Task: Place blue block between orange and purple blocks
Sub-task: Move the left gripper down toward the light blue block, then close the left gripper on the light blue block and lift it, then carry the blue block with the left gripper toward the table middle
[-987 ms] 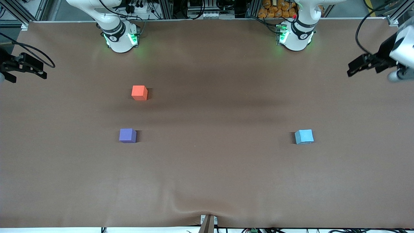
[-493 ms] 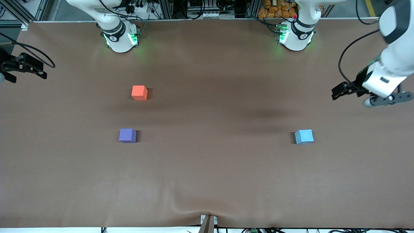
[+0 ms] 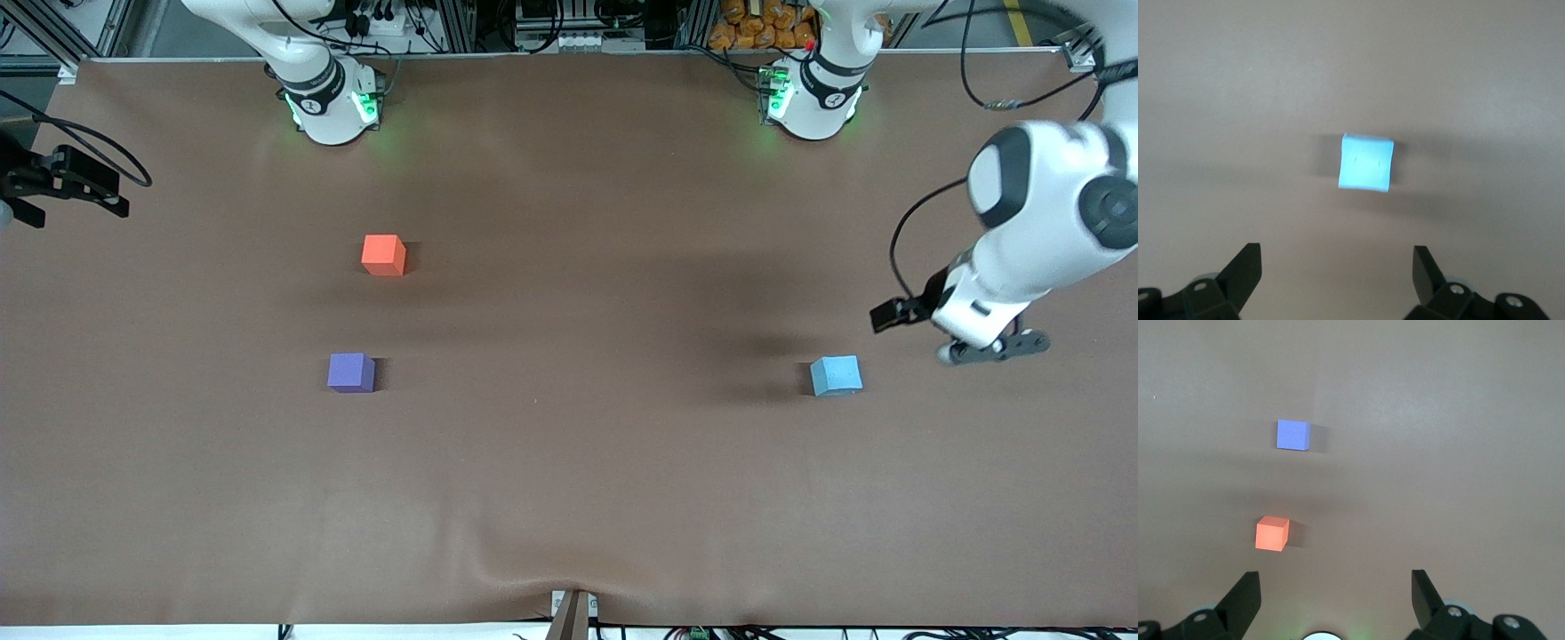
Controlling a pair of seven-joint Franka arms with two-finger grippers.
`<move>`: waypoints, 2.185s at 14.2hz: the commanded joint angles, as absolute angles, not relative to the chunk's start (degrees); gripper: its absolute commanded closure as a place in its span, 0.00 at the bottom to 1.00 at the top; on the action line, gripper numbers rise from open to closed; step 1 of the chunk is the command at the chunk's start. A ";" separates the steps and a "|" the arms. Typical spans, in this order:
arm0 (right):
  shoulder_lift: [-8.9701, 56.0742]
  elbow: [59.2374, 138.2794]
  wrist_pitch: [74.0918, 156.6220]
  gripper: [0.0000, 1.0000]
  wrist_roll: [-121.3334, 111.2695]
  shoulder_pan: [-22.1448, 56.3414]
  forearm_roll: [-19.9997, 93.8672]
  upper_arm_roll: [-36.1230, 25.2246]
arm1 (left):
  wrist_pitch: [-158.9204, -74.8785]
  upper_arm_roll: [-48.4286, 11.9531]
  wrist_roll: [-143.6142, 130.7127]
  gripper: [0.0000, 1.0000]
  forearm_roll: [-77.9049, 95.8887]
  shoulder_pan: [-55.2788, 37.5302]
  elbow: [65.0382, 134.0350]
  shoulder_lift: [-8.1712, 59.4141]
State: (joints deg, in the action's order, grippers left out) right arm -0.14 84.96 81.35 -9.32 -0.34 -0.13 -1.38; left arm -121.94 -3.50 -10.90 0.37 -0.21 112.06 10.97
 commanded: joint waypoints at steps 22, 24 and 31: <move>0.44 83.50 79.89 0.00 -8.61 -0.26 0.88 -1.32 | -138.24 -3.96 -12.30 0.00 0.53 -0.70 110.74 30.58; 0.44 83.50 79.89 0.00 -8.53 -0.35 0.88 -1.32 | -139.48 -3.96 -12.30 0.17 0.44 -0.79 110.57 32.07; 0.44 83.50 79.89 0.00 -8.61 -0.35 0.88 -1.32 | -139.39 -6.41 -12.04 1.00 0.44 -1.76 110.48 32.17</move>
